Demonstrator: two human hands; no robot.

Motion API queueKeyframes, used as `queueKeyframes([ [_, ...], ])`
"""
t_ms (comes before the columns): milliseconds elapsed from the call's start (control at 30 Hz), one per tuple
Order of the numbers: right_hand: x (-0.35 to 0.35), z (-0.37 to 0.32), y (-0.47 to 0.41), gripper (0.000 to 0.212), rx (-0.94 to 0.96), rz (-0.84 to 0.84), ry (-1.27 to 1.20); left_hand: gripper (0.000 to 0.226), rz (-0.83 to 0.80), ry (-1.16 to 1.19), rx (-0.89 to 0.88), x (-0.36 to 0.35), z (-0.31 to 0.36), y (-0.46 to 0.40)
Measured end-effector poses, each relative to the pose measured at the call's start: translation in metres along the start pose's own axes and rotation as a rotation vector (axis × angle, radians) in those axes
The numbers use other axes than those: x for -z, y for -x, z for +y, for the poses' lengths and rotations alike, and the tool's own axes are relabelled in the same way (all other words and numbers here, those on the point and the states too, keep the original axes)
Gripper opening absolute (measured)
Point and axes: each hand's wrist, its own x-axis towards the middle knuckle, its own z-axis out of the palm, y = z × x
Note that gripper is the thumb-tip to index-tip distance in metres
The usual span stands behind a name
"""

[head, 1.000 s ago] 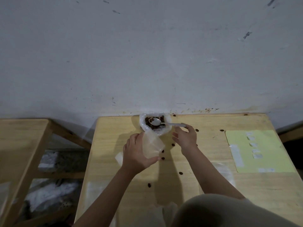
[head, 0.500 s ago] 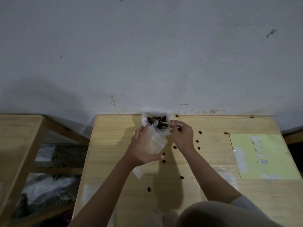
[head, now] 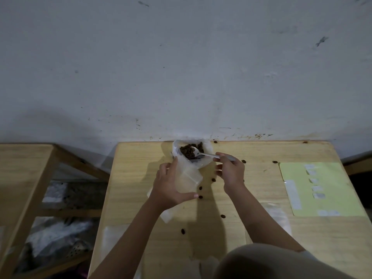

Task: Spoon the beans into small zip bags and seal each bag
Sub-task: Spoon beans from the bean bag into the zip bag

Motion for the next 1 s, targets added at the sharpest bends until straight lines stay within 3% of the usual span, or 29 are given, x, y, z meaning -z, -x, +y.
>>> queueKeyframes([
  [233, 0.033, -0.020, 0.025, 0.018, 0.109, -0.067, -0.016, 0.127, 0.122, -0.142, 0.035, -0.001, 0.000, 0.004],
  [533, 0.039, -0.011, 0.047, 0.017, 0.457, -0.245, 0.302, 0.127, 0.158, -0.158, -0.018, -0.008, 0.008, 0.005],
  [667, 0.037, -0.013, 0.045, 0.017, 0.552, -0.170, 0.258, 0.127, 0.148, -0.130, 0.011, -0.009, 0.006, 0.006],
  [1000, 0.007, 0.004, 0.005, 0.015, 0.526, 0.032, 0.306, 0.133, 0.063, -0.129, 0.027, -0.009, 0.000, 0.002],
])
